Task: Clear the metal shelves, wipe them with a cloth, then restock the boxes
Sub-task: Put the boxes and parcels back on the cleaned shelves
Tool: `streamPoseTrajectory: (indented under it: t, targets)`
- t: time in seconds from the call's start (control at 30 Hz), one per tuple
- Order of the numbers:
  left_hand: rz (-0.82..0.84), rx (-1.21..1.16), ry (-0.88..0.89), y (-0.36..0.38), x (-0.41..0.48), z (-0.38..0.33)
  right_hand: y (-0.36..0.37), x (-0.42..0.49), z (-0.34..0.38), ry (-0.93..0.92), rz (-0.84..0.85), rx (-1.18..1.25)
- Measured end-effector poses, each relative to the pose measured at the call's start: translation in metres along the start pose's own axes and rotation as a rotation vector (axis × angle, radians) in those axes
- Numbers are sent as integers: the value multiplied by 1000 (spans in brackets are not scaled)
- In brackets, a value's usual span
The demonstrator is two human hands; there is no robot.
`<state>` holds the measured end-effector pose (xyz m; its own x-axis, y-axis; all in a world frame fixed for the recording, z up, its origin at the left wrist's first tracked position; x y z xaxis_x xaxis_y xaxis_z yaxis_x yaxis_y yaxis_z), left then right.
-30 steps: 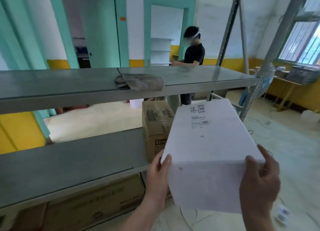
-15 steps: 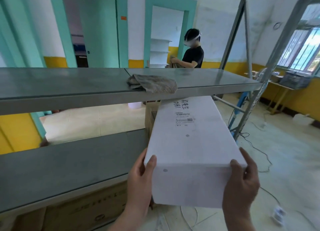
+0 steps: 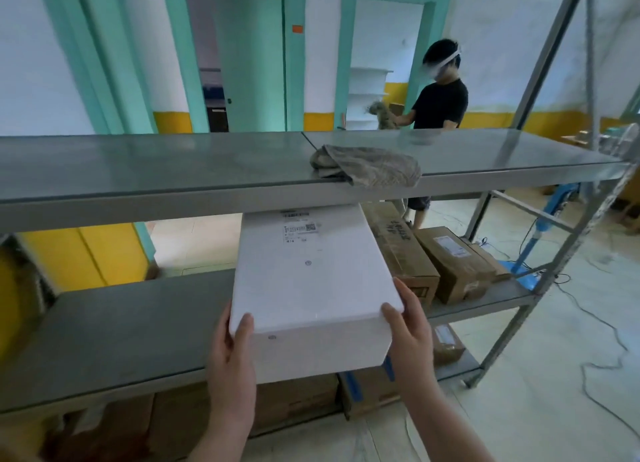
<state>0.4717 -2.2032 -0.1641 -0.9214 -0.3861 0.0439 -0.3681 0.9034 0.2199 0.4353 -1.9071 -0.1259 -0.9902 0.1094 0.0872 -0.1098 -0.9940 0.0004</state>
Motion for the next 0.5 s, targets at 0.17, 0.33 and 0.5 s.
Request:
streamPoseTrajectory:
  t: [0.17, 0.33, 0.5]
  targets:
    - [-91, 21, -50, -29, 48, 35, 48, 50, -57, 204, 239, -102]
    - [-143, 149, -152, -35, 123, 95, 72, 118, -130, 344, 405, -138]
    - [-215, 281, -231, -27, 169, 136, 84, 189, -166, 276, 602, -642]
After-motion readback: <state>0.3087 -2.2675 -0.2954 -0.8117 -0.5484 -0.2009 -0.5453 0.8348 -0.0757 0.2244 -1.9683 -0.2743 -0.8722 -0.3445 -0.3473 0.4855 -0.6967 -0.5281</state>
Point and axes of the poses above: each hand's wrist, its own x-axis towards the middle knuckle, its own y-axis out of the palm, z = x × y, the point moved 10 cm from there along x, towards the middle knuckle, and after that the axes turned 8 degrees about z, right-handed, at the moved point
